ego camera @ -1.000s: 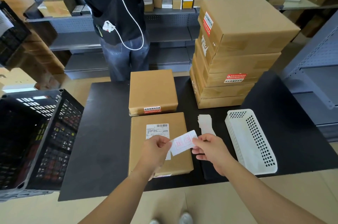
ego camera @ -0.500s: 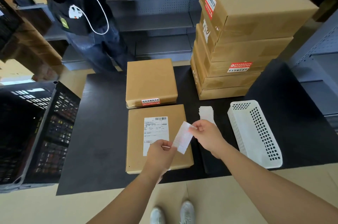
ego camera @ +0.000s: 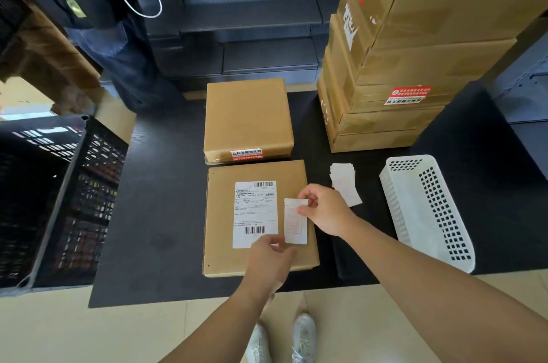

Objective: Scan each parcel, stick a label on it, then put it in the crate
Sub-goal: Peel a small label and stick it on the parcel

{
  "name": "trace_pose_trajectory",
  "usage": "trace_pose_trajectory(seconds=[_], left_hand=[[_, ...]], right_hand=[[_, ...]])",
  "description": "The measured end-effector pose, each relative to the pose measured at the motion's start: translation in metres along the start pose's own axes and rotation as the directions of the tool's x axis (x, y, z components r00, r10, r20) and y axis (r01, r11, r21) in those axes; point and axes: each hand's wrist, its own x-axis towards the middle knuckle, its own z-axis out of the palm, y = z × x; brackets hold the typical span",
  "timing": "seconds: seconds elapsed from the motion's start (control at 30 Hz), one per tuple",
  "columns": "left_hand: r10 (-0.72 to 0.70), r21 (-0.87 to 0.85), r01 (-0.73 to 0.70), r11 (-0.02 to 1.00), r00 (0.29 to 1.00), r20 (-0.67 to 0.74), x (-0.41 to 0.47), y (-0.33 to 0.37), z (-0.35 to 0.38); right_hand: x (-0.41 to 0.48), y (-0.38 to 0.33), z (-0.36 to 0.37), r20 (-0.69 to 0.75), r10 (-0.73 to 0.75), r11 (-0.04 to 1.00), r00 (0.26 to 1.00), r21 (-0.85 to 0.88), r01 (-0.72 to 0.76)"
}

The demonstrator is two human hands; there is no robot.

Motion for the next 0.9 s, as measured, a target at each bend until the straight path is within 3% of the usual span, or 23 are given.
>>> trace_pose_trajectory(seconds=[0.2, 0.4, 0.43, 0.5, 0.6, 0.77, 0.9], left_hand=[[0.082, 0.101, -0.085, 0.991, 0.996, 0.033, -0.003, -0.005, -0.005], [0.211, 0.358, -0.2, 0.912, 0.977, 0.008, -0.003, -0.01, -0.005], [0.292, 0.45, -0.267, 0.852, 0.956, 0.016, -0.002, -0.01, -0.004], [0.447, 0.678, -0.411, 0.61, 0.885, 0.134, -0.002, -0.011, -0.003], [0.487, 0.767, -0.549, 0.333, 0.796, 0.359, 0.001, -0.017, -0.002], [0.437, 0.806, -0.573, 0.147, 0.769, 0.467, 0.012, -0.036, -0.005], [0.431, 0.804, -0.587, 0.093, 0.752, 0.499, 0.018, -0.043, -0.008]], right_hand=[[-0.002, 0.0, 0.005, -0.034, -0.047, 0.998, 0.998, -0.032, 0.046], [-0.004, 0.003, 0.007, -0.086, -0.056, 0.998, 0.995, -0.028, 0.054], [-0.005, 0.003, 0.008, -0.101, -0.052, 0.998, 0.994, -0.036, 0.049], [-0.007, 0.001, 0.008, -0.141, -0.024, 0.999, 0.99, -0.026, 0.02], [-0.009, 0.003, 0.007, -0.181, 0.072, 0.995, 0.981, 0.079, -0.058], [-0.005, 0.003, 0.012, -0.154, 0.229, 0.952, 0.961, 0.242, -0.188], [0.008, -0.007, 0.021, -0.168, 0.315, 0.935, 0.934, 0.222, -0.275]])
